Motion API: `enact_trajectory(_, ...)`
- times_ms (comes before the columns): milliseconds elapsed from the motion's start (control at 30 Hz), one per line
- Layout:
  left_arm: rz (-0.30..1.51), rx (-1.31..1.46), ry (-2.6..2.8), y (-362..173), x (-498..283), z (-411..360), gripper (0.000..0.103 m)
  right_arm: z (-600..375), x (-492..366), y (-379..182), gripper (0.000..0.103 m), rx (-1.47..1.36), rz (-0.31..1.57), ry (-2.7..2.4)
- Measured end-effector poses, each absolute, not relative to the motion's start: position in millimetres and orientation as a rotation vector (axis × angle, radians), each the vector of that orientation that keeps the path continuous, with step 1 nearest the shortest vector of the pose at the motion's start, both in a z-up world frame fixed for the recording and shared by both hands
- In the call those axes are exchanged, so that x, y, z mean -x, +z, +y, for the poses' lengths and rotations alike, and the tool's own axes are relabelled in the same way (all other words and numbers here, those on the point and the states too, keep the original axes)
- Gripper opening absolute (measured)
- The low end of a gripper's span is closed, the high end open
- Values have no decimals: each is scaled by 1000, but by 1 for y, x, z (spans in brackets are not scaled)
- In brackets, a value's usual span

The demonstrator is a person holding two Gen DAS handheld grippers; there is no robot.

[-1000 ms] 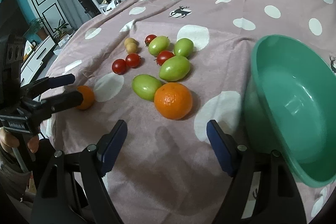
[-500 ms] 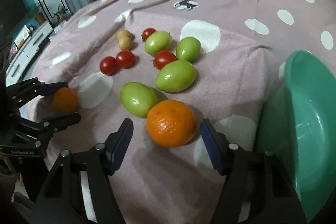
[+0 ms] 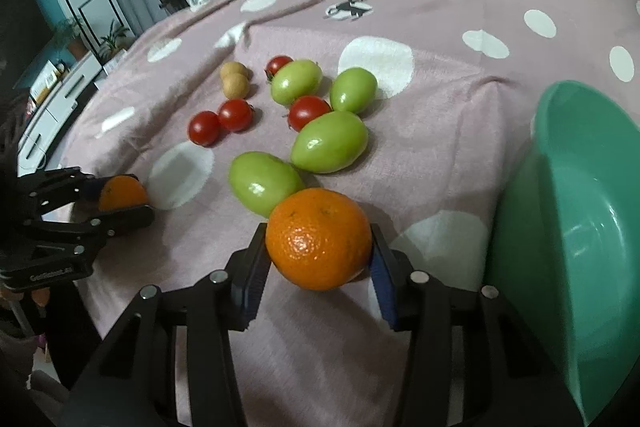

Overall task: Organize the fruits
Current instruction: 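Carry both oranges over the green bowl and release them inside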

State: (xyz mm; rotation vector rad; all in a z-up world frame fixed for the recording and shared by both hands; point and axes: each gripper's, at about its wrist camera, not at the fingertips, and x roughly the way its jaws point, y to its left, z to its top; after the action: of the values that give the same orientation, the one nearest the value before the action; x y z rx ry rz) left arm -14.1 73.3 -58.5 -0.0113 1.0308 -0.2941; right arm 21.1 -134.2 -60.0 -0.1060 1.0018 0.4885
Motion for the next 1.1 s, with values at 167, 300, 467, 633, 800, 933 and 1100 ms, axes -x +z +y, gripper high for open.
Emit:
enact_trajectory(167,988,20,-338,-38,19,61,45,-144,0,-42,47,35,953,518)
enact_trajectory(300,957,10,-385,-24,19,43,45,-160,14,-25,47,-16,893,515)
enact_trajectory(467,924,14,-440,-10,14,21,45,-189,22,-6,47,-55,821,463)
enact_trajectory(633,868,-10,-507,10,4,-13,45,-226,26,6,47,-98,759,378)
enact_trajectory(800,843,-33,-565,21,-14,-53,45,-265,30,6,47,-156,727,271)
enact_trajectory(933,834,-56,-639,24,-28,-88,45,-288,33,2,47,-185,727,206)
enact_trajectory(1100,841,-117,-704,19,-37,-130,45,-303,35,-5,47,-195,748,176)
